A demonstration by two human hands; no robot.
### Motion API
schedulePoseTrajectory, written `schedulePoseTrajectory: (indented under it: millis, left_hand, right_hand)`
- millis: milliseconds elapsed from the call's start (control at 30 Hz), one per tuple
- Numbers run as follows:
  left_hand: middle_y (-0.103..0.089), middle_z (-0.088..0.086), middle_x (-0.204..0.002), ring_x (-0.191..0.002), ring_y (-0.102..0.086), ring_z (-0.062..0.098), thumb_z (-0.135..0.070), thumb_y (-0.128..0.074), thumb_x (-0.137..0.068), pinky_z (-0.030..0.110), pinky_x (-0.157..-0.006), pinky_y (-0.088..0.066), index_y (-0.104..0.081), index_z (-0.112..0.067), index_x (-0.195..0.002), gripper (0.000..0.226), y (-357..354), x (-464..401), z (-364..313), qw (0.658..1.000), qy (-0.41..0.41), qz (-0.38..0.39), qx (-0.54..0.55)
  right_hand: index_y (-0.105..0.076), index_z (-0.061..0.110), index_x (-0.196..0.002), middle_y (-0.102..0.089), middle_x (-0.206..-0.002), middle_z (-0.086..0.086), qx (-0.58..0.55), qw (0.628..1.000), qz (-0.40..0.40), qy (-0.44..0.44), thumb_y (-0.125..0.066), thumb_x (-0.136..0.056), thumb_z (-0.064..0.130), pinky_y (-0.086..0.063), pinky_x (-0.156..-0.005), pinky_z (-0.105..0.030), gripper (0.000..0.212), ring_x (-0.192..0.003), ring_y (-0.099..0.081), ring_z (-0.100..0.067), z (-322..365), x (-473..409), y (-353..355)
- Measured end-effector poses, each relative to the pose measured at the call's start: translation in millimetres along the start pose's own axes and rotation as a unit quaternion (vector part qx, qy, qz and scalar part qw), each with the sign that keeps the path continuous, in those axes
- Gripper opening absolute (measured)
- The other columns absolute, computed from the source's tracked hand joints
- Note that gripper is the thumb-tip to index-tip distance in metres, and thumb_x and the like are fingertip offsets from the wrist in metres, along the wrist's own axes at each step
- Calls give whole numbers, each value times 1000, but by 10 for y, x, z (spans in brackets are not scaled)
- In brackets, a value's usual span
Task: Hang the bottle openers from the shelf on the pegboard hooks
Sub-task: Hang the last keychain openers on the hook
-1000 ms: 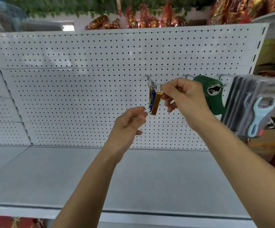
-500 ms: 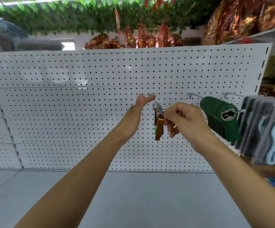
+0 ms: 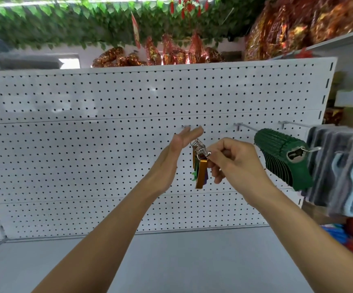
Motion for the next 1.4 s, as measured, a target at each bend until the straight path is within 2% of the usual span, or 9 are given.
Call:
schedulePoseTrajectory:
  millis: [200,333,467,667,833,933,1067,1233,1400]
  left_hand:
    - [-35,-51,-132,-142,-12,-13,-77,-3,-80,19,-108,-8,-49,-34,-140,87,-31,13,-30,999,-33,11,-14]
    - [-37,-33,-145,-143,-12,-10,-68,-2,-86,20,-110,-8,-48,-31,-141,81,-23,35,-92,998,-59,4,-15]
    - [-43,-49,-127,-139,-18,-15,-44,-5,-91,-2,-103,-10,-56,-29,-132,67,-76,90,-151,998,-61,17,4]
    - [-44,-34,-138,-142,-17,-10,-37,-4,-95,1,-106,-9,-54,-24,-137,66,-61,81,-143,998,-67,8,5]
    - [-47,-16,-146,-144,-20,-2,-61,-3,-94,15,-114,-11,-54,-24,-137,76,-77,80,-126,993,-106,9,-41]
    - [-45,-15,-147,-144,-19,-3,-70,-3,-89,23,-114,-11,-53,-25,-137,83,-53,57,-118,994,-101,4,-51]
    - [-45,-15,-147,-144,-20,-1,-69,-3,-89,15,-115,-11,-53,-25,-137,83,-50,97,-166,991,-122,6,-46]
    - [-44,-19,-147,-144,-20,-2,-74,0,-85,31,-116,-11,-52,-29,-138,87,-5,127,-252,994,-106,-3,-40]
    - [-44,-39,-136,-138,-23,-14,-81,-2,-77,-4,-101,-12,-52,-33,-136,91,-62,229,-754,989,-142,-26,-9]
  right_hand:
    - [-65,-1,-83,-62,-56,1,0,1000,-2,10,-56,-93,2,-51,-45,-28,14,-47,-53,-14,-2,40,25]
    - [-69,2,-84,-66,-61,-2,-1,1000,5,12,-57,-93,2,-55,-50,-29,15,-50,-57,-15,5,54,48]
    - [-69,3,-83,-66,-61,0,13,1000,8,12,-57,-93,2,-55,-51,-30,16,-51,-58,-14,6,66,60]
    - [-69,4,-82,-65,-60,1,39,999,-7,22,-59,-92,4,-50,-47,-27,15,-50,-55,-13,36,75,83]
    - [-70,11,-79,-65,-61,3,65,997,-10,26,-61,-91,7,-47,-46,-24,15,-51,-54,-10,38,80,93]
    - [-71,13,-79,-65,-61,4,75,997,-13,34,-62,-91,9,-44,-47,-20,15,-50,-53,-8,40,75,103]
    - [-72,12,-82,-65,-62,5,85,995,-20,52,-61,-92,9,-41,-49,-12,15,-50,-52,-3,65,98,112]
    - [-71,22,-93,-66,-71,17,143,983,-62,100,-61,-92,14,-43,-57,-12,12,-62,-57,-2,131,222,221]
    - [-68,23,-95,-64,-82,16,265,933,-131,206,-59,-93,21,-48,-62,-27,10,-73,-58,-7,315,440,449]
Point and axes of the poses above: each hand's wrist, its own x-axis away from the middle knuckle, its own y-axis out of the back of the hand, z = x × y, the point moved 7 cm from there along -x, towards the middle knuckle
